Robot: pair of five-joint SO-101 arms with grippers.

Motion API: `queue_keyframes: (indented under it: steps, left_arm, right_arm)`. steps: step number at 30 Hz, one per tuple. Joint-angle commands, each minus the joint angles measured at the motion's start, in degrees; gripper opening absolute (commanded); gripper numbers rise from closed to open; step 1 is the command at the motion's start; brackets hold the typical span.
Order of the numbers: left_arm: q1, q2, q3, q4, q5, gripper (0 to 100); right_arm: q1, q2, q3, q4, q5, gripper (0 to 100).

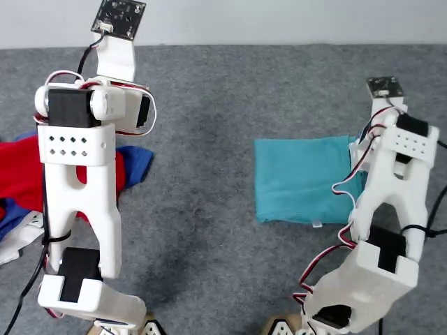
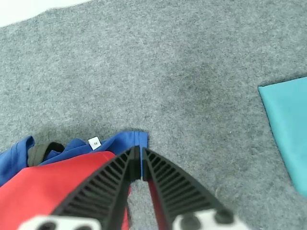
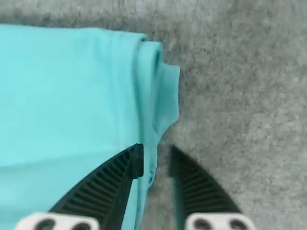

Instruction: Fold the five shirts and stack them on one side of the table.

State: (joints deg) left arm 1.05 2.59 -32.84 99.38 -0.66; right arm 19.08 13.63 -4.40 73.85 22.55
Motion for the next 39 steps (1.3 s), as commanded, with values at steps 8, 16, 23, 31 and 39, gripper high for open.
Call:
queue_keyframes:
  steps: [8, 16, 23, 31, 39]
  left_arm:
    - [-0.1, -6.9, 1.5, 1.2, -0.6, 1]
    - [-0.3, -16.9, 13.2, 1.1, -0.7, 1]
    - [-0.3, -21.3, 19.5, 1.1, -0.7, 1]
    - [-0.2, -21.3, 19.8, 1.0, -0.7, 1]
    - [-0.2, -21.7, 19.8, 1.1, -0.7, 1]
  right_arm:
    - [-9.5, -3.8, -5.4, 9.3, -4.1, 0.6]
    - [-5.6, 5.3, -5.5, -6.8, -3.6, 0.9]
    - [-1.0, 16.4, -5.9, -15.1, 2.5, 0.9]
    - [-6.1, 8.0, -13.1, 2.9, -0.1, 0.9]
    - [-14.7, 2.4, -13.2, 20.1, -2.3, 0.9]
